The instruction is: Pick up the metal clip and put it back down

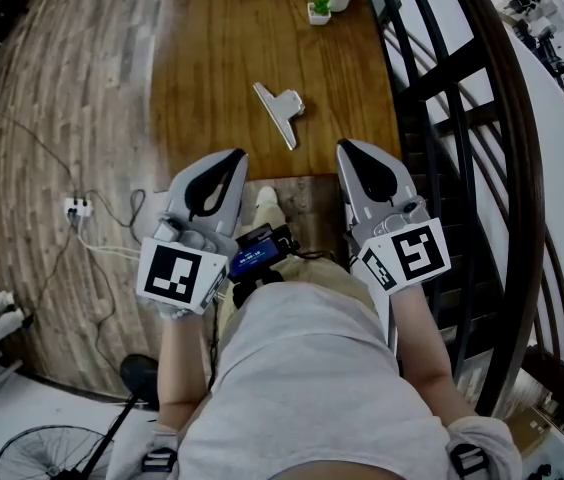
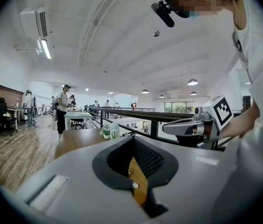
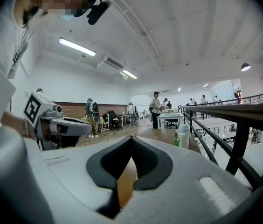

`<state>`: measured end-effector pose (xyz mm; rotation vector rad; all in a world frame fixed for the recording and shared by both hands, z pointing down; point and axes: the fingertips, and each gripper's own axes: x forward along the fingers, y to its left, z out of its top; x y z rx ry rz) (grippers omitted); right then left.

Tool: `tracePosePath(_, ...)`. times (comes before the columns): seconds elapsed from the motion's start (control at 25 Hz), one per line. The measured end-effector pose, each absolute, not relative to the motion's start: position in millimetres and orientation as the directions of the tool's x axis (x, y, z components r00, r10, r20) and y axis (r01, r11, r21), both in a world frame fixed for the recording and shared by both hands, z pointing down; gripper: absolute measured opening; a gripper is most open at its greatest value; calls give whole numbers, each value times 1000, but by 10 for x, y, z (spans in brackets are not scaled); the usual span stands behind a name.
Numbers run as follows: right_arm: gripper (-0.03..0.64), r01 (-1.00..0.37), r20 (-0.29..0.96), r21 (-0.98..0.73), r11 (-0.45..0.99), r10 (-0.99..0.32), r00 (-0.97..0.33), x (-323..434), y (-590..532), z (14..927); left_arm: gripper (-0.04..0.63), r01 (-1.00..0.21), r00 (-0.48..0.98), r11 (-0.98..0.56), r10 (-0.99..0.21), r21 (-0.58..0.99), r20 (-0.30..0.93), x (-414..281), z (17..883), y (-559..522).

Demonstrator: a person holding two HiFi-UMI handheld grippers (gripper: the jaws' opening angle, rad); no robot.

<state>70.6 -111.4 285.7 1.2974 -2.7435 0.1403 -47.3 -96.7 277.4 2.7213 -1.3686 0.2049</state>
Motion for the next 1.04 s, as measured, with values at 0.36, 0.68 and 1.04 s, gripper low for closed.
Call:
tracePosePath(0.36, 0, -778, 135, -55, 626, -767, -627, 698, -1084, 2896, 12, -802, 593, -597, -791, 20, 153, -427, 2791, -979)
tracePosePath(0.68, 1, -779, 140, -51, 624, -768, -625, 700, -1078, 2894, 12, -799, 596, -601, -788, 19, 153, -415, 2780, -990)
tracePosePath(1.04, 0, -782, 146, -54, 621, -770, -622, 684, -1043, 2934, 12, -795, 602, -606, -784, 22, 151, -416, 2798, -972)
